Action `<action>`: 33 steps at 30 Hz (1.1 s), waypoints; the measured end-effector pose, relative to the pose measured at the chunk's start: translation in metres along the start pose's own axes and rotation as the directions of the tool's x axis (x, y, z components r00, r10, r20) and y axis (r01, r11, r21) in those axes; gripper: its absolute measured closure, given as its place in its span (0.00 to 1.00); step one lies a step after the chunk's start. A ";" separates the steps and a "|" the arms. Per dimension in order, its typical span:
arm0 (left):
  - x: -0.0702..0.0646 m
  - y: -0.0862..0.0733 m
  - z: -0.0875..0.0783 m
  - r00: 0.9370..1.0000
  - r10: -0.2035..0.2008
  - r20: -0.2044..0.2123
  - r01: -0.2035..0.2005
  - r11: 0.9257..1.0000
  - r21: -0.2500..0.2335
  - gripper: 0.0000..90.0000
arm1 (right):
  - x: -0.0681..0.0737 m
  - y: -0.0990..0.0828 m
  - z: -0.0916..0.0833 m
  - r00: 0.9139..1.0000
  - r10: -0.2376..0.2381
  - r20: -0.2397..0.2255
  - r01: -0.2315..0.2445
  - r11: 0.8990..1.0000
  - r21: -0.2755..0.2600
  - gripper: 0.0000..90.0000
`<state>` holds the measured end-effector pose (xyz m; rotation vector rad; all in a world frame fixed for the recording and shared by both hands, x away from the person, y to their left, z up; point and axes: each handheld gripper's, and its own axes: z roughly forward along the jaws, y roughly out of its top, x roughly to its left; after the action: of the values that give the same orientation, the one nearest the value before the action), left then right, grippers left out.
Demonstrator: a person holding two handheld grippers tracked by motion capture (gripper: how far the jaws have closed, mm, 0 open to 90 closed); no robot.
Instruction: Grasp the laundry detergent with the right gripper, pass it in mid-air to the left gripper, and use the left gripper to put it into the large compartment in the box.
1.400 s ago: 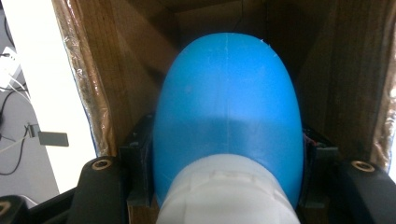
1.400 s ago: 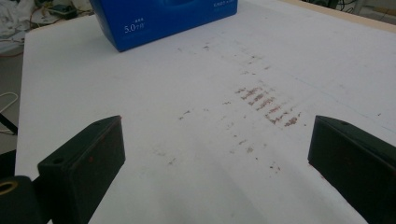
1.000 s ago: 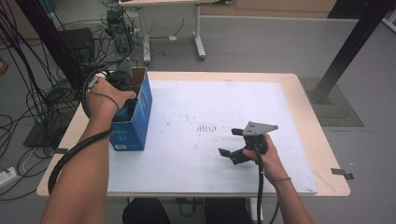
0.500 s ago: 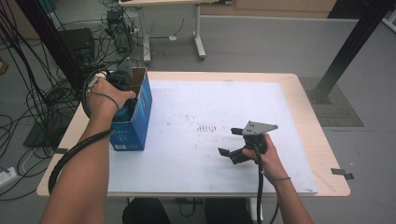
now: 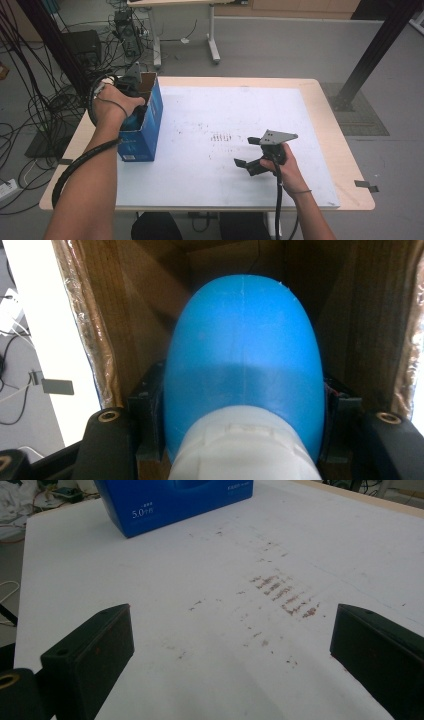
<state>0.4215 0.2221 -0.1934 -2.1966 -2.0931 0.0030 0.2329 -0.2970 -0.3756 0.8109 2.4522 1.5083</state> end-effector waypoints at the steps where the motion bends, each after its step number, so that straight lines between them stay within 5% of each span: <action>1: 0.000 0.000 0.000 1.000 -0.002 0.000 0.002 1.000 -0.001 0.42 | 0.000 0.000 0.000 1.000 0.000 0.000 0.000 1.000 0.000 0.04; 33: 0.001 -0.001 0.000 1.000 -0.003 0.004 0.003 1.000 0.001 0.42 | 0.000 0.000 0.001 1.000 -0.002 -0.008 0.002 1.000 -0.008 0.04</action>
<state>0.4203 0.2231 -0.1929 -2.1948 -2.0973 0.0081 0.2335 -0.2961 -0.3761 0.8021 2.4500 1.5232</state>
